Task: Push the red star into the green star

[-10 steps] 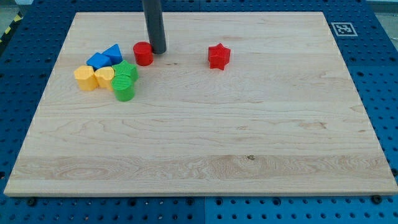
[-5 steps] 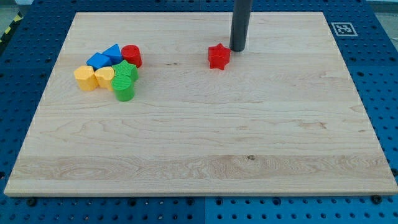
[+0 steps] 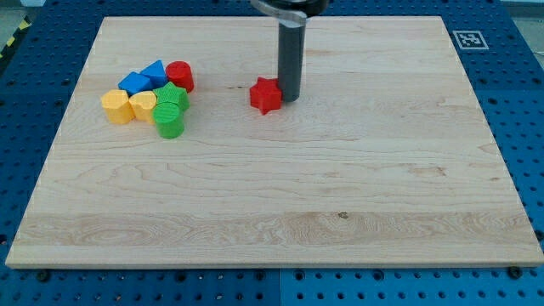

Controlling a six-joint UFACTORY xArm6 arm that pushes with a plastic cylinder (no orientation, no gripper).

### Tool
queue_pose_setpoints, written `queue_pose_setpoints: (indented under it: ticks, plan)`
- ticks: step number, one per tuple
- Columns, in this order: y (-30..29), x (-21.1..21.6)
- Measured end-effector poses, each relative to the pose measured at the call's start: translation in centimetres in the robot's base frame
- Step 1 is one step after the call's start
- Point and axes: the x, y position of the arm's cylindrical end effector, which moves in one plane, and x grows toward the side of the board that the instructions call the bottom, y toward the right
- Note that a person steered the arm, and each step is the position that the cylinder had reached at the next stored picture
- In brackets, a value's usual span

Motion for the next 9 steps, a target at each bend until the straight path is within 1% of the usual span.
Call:
queue_pose_setpoints:
  ticks: [1,2,4,6,7,8,9]
  plan:
    - [-1.0,1.2]
    - [-2.2,1.1]
    - [-7.6,1.0]
    - [-9.9,-0.5]
    - [-4.5,0.8]
    - [5.0,1.4]
    - [12.6,1.7]
